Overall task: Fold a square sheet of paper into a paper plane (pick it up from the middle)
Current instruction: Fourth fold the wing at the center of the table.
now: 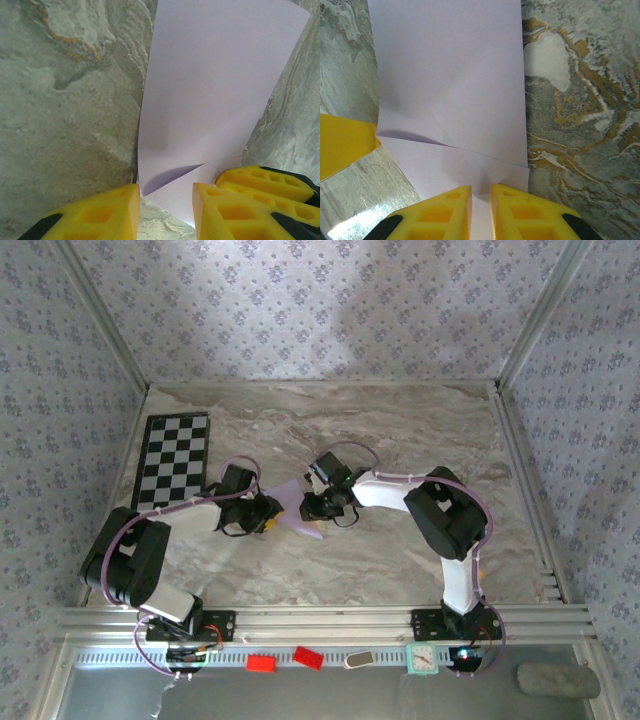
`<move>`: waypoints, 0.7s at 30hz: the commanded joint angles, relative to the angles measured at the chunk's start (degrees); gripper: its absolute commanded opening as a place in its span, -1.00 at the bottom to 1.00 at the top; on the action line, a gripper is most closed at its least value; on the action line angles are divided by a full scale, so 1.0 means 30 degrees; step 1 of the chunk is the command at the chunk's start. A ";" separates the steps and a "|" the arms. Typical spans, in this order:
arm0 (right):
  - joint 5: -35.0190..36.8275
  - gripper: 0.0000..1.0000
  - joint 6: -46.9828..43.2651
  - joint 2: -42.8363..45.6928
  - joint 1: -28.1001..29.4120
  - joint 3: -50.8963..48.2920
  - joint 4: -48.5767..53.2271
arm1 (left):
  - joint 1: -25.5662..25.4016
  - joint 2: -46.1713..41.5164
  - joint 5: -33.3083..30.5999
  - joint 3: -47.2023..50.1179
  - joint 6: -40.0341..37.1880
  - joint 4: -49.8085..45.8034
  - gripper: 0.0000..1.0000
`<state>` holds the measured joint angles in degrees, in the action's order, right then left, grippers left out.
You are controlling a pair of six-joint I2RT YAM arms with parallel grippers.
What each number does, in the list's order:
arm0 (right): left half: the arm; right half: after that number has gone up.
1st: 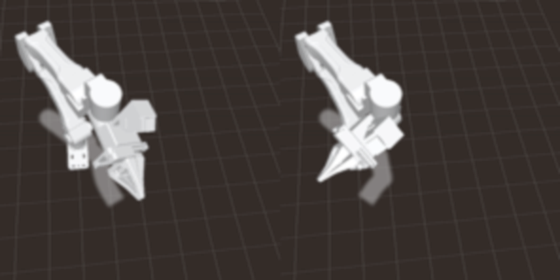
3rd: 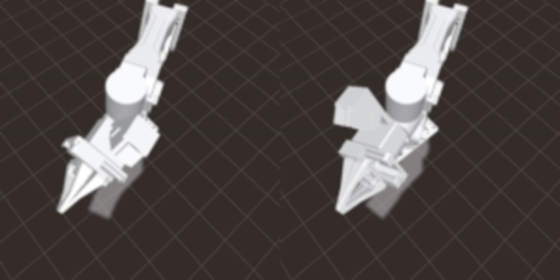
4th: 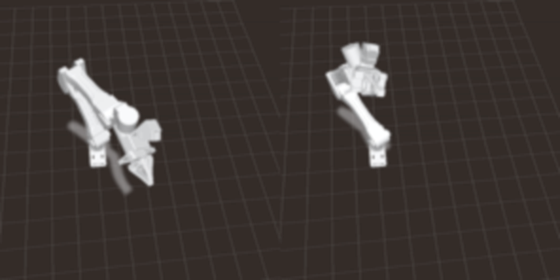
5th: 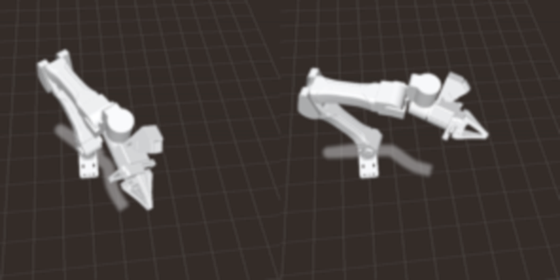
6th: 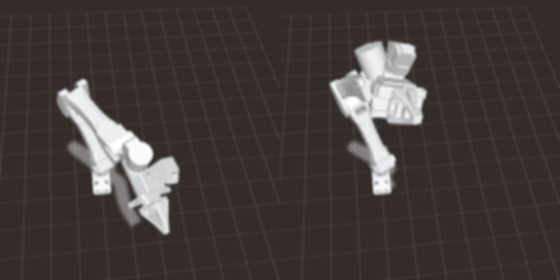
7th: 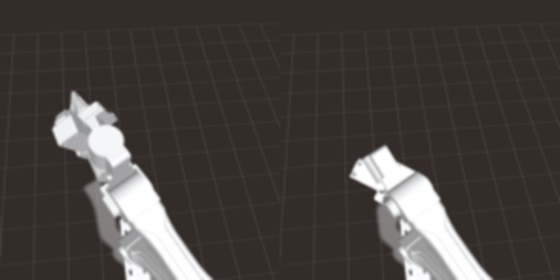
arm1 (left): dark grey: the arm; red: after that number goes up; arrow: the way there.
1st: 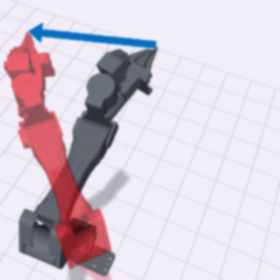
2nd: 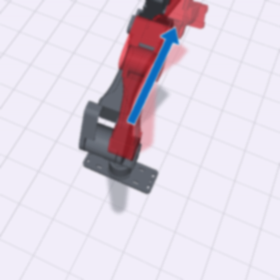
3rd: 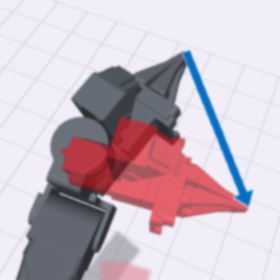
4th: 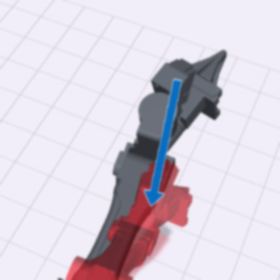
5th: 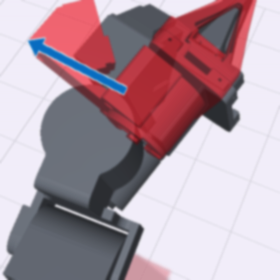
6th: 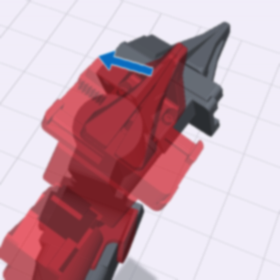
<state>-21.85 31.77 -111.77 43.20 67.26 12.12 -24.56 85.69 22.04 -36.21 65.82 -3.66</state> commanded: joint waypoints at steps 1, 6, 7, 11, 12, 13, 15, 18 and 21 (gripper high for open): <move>0.0366 -0.60 0.0199 -0.0728 -0.0124 -0.0183 0.1078 | -0.0182 0.0380 0.0611 0.0175 0.0083 0.0839 -0.42; 0.0339 -0.60 0.0162 -0.0714 -0.0141 -0.0186 0.1145 | -0.0193 0.0266 0.0792 0.0203 0.0011 0.1185 -0.47; 0.0310 -0.60 0.0170 -0.0714 -0.0146 -0.0182 0.1105 | -0.0193 0.0287 0.0880 0.0215 -0.0004 0.1219 -0.47; 0.0191 -0.60 0.0191 -0.0684 -0.0158 -0.0215 0.1014 | -0.0193 0.0513 0.1387 0.0320 0.0026 0.1777 -0.48; 0.0178 -0.60 0.0164 -0.0684 -0.0188 -0.0215 0.0978 | -0.0193 0.0590 0.1536 0.0364 0.0044 0.1975 -0.49; 0.0163 -0.60 0.0162 -0.0655 -0.0184 -0.0215 0.0953 | -0.0193 0.0661 0.1629 0.0379 0.0055 0.2144 -0.49; 0.0077 -0.61 0.0133 -0.0604 -0.0199 -0.0240 0.0836 | -0.0191 0.0739 0.1727 0.0436 0.0072 0.2382 -0.50; -0.0093 -0.59 0.0106 -0.0499 -0.0244 -0.0354 0.0568 | -0.0193 0.0853 0.1786 0.0464 -0.0012 0.2730 -0.50; -0.0267 -0.55 0.0016 -0.0240 -0.0250 -0.0531 0.0209 | -0.0194 0.0970 0.1823 0.0525 0.0072 0.3085 -0.50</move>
<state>-22.74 31.75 -111.77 42.92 67.22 11.86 -24.88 88.01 26.22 -35.31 66.08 3.31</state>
